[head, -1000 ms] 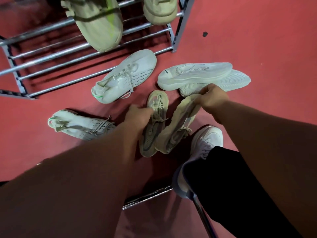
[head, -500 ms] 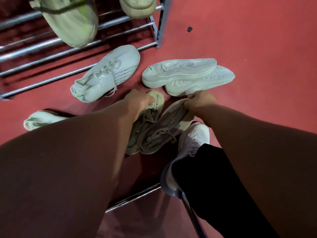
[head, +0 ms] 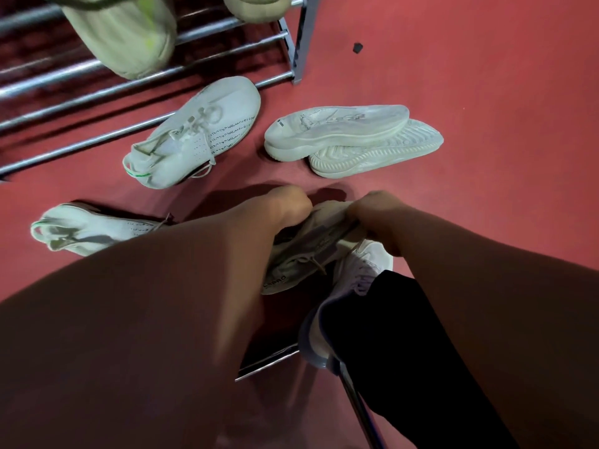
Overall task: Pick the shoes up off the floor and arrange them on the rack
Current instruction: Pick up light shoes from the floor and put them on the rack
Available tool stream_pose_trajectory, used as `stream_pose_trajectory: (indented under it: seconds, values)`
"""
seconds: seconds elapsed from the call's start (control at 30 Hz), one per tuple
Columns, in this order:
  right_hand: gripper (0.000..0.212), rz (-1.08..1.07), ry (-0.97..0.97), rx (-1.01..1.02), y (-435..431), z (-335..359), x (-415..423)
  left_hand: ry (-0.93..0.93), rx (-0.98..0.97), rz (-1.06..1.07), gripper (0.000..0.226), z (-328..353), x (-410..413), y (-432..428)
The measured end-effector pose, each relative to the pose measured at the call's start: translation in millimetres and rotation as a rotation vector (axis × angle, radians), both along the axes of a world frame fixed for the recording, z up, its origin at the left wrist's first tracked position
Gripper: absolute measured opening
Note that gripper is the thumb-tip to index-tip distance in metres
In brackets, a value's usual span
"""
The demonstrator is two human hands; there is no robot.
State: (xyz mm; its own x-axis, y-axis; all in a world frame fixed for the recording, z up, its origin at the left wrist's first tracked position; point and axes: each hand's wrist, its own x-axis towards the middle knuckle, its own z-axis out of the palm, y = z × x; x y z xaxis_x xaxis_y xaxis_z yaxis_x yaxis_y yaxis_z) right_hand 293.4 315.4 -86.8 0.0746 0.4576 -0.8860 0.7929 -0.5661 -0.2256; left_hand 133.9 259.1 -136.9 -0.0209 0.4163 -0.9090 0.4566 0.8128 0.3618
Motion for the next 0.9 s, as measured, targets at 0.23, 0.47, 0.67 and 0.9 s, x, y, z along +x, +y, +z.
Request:
stream_pose_trajectory:
  seconds: [0.23, 0.47, 0.67, 0.9]
  values:
    - [0.025, -0.052, 0.134, -0.036, -1.4, -3.5, 9.2, -0.004, 0.041, -0.174, 0.032, 6.4, -5.3, 0.4]
    - [0.021, 0.185, 0.315, -0.052, 5.9, 15.0, -17.6, -0.033, 0.079, 0.132, 0.056, 15.0, -34.3, -24.8]
    - [0.018, 0.681, 0.154, 0.035, 15.7, 63.4, -57.1, 0.249, 0.126, 0.064, 0.053, 67.0, -86.9, -61.8]
    - [0.013, 0.748, 0.091, 0.061, -21.2, 98.6, -68.5, 0.409, 0.022, 0.526, 0.056, 127.5, -139.3, -152.0]
